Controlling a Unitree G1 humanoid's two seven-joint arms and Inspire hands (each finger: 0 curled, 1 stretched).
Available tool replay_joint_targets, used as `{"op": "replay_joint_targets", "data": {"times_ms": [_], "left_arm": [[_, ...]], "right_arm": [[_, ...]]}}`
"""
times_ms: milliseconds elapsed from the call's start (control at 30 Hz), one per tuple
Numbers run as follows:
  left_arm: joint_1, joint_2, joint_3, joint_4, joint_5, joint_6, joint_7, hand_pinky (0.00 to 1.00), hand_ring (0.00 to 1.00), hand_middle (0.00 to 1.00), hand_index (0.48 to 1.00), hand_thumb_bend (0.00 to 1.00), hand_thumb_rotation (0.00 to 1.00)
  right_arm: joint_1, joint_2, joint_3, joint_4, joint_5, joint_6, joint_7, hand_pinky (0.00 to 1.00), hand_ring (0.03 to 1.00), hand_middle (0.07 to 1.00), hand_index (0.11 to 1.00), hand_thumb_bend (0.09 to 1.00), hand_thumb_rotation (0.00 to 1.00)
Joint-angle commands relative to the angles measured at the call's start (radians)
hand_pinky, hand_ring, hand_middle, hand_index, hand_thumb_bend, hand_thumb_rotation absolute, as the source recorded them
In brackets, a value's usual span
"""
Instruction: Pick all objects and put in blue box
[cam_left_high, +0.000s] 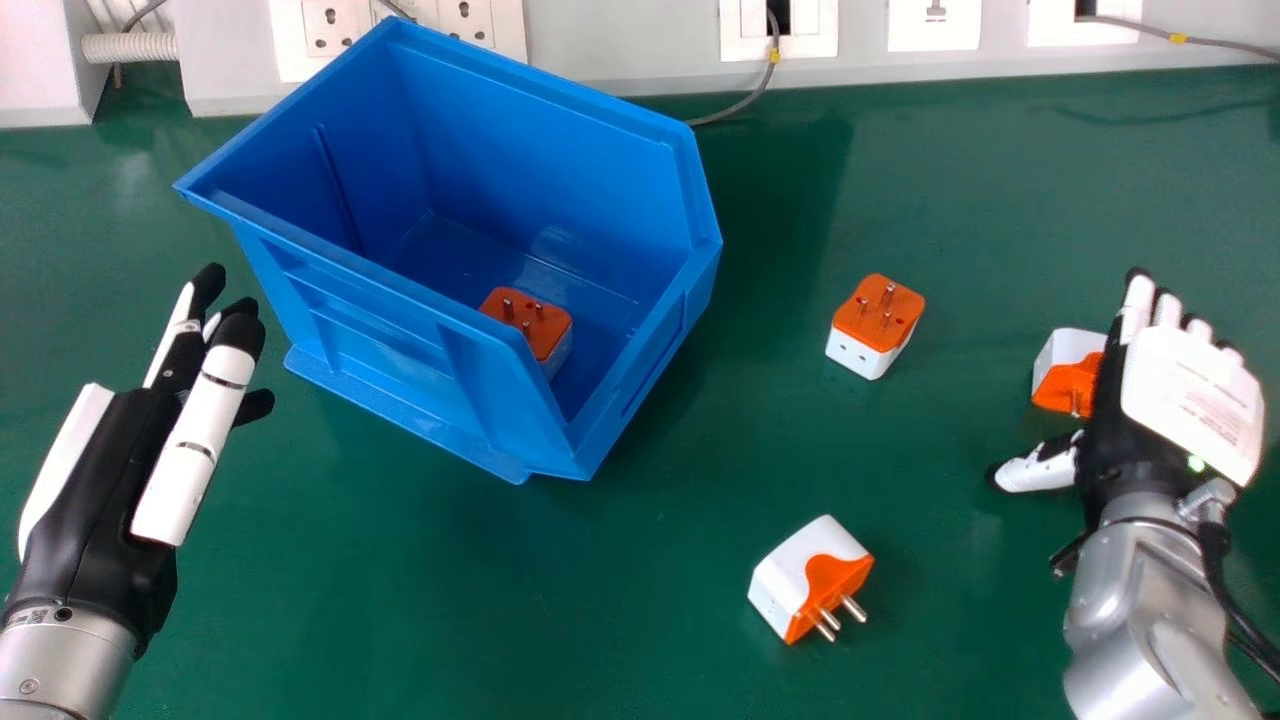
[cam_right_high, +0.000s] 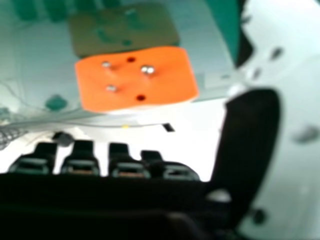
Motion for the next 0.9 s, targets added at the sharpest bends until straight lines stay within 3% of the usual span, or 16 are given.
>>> {"op": "replay_joint_targets", "data": {"times_ms": [0, 633, 867], "left_arm": [[0.007, 0.015, 0.014, -0.031, -0.006, 0.000, 0.001, 0.89, 0.96, 0.98, 1.000, 0.47, 1.00], [0.036, 0.011, 0.026, -0.073, -0.015, 0.010, -0.001, 0.90, 0.96, 0.98, 1.000, 0.46, 1.00], [0.041, 0.012, 0.032, -0.074, -0.021, 0.004, -0.004, 0.90, 0.96, 0.98, 1.000, 0.44, 1.00]], "right_arm": [[-0.035, -0.031, 0.003, 0.012, 0.013, 0.001, 0.013, 1.00, 1.000, 1.000, 0.989, 0.774, 0.11], [-0.143, -0.101, 0.063, 0.147, 0.047, -0.037, 0.059, 1.00, 1.000, 1.000, 0.961, 0.765, 0.11], [-0.167, -0.135, 0.091, 0.192, 0.054, -0.068, 0.083, 1.00, 1.000, 1.000, 0.953, 0.761, 0.11]]}}
